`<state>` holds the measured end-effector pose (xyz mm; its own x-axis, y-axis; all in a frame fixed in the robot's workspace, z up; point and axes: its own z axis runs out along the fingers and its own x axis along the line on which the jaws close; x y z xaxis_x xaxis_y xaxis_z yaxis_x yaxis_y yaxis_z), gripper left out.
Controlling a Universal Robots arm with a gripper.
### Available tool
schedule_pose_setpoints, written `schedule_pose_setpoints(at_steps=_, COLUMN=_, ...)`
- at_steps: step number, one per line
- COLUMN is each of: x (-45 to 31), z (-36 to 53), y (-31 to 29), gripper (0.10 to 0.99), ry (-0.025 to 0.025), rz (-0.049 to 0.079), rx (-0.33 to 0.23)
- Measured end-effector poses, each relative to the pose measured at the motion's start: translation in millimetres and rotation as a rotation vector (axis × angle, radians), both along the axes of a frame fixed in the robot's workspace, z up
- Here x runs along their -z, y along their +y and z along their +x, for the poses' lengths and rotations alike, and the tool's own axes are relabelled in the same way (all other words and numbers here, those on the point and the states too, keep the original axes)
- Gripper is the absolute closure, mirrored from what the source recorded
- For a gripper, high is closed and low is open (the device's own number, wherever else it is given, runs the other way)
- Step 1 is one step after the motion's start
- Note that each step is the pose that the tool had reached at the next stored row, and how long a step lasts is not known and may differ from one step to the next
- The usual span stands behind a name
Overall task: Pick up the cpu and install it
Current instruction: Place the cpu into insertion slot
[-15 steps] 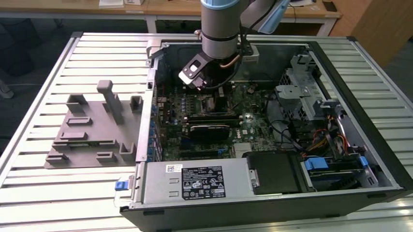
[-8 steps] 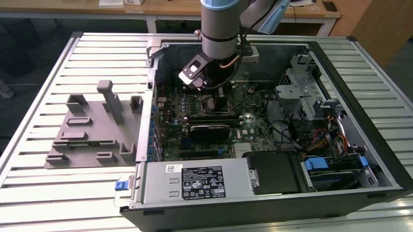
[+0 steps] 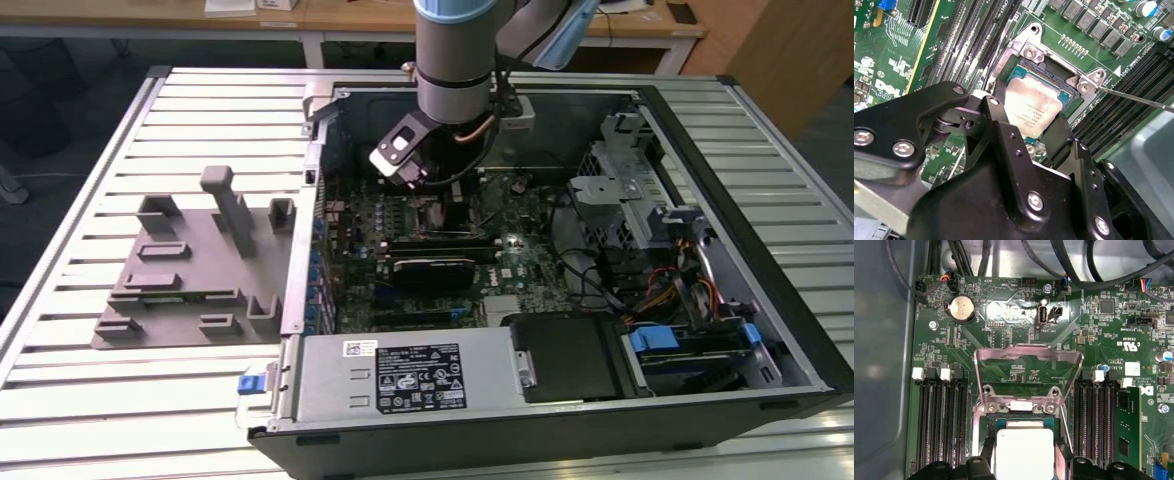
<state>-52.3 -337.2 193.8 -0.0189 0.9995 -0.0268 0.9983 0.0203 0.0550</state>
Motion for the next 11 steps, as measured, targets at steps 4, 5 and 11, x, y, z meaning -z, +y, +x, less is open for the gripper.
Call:
schedule_pose_setpoints(at_steps=4, x=0.0, z=0.0, y=0.0, gripper=0.541, ry=0.0001, rz=0.0, rx=0.0)
schedule_pose_setpoints(at_steps=5, x=0.0, z=0.0, y=0.0, gripper=0.541, ry=0.0001, rz=0.0, rx=0.0)
schedule_pose_setpoints(at_steps=11, x=0.8, z=0.0, y=0.0, gripper=0.541, ry=0.0, rz=0.0, rx=0.0)
